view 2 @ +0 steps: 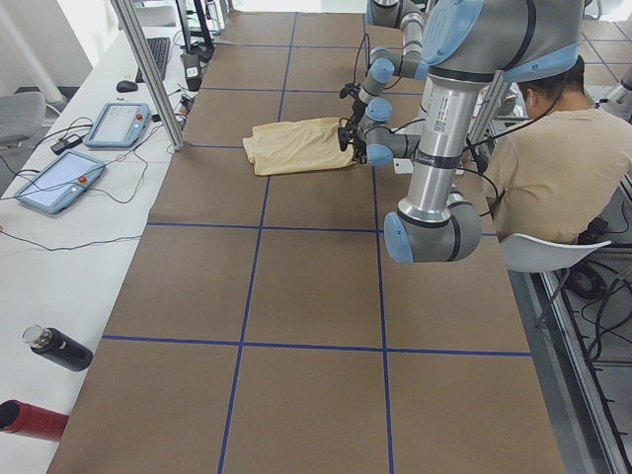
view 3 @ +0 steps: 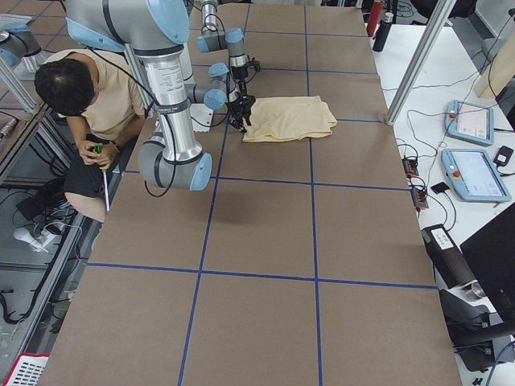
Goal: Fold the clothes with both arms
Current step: 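Grasp the near corners of the shirt with both grippers, then lift the near edge with both grippers and fold it over the far half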
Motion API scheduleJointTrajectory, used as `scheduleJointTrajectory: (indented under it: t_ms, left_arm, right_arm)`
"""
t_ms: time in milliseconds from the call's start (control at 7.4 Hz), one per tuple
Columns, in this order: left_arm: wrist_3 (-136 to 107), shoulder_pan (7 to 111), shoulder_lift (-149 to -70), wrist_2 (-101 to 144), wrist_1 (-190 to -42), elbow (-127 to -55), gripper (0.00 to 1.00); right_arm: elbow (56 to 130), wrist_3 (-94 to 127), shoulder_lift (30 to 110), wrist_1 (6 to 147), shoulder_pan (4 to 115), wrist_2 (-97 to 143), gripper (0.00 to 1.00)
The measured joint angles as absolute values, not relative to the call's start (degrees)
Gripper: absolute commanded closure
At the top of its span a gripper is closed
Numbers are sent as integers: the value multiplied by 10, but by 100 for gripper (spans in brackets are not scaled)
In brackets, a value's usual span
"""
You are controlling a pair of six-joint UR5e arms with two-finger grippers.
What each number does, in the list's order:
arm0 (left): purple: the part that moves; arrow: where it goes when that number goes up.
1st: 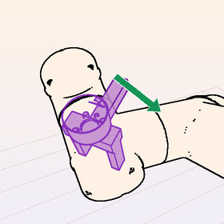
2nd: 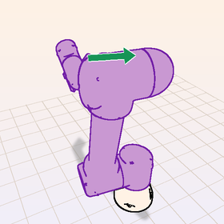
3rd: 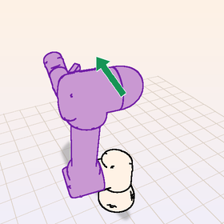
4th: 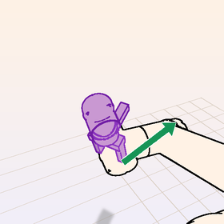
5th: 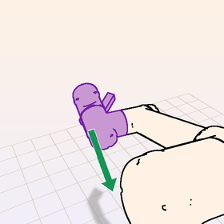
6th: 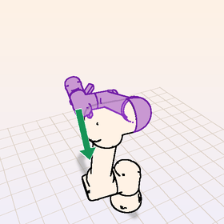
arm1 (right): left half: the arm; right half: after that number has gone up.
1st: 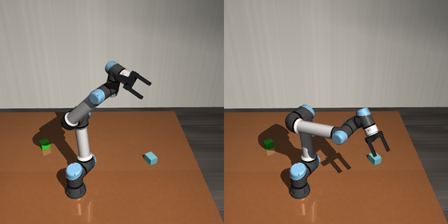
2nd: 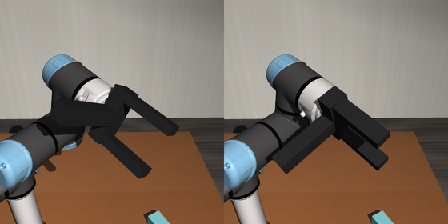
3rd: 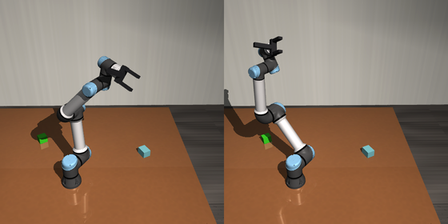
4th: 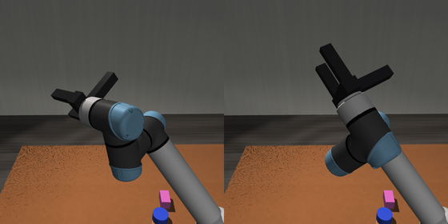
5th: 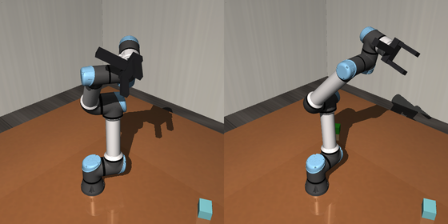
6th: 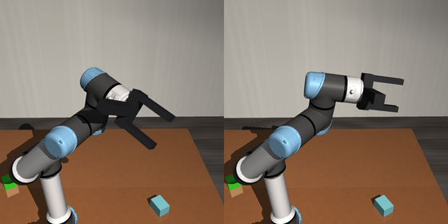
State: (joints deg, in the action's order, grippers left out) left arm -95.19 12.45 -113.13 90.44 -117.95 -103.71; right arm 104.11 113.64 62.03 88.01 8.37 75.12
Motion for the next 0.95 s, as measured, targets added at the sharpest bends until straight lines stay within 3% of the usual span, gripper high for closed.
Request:
scheduleJointTrajectory:
  t_ms: [946]
  left_arm:
    - [-948, 126, -1129, 906, -1177, -1050, 100]
  right_arm:
    - [1076, 1143, 623, 880, 86, 749, 100]
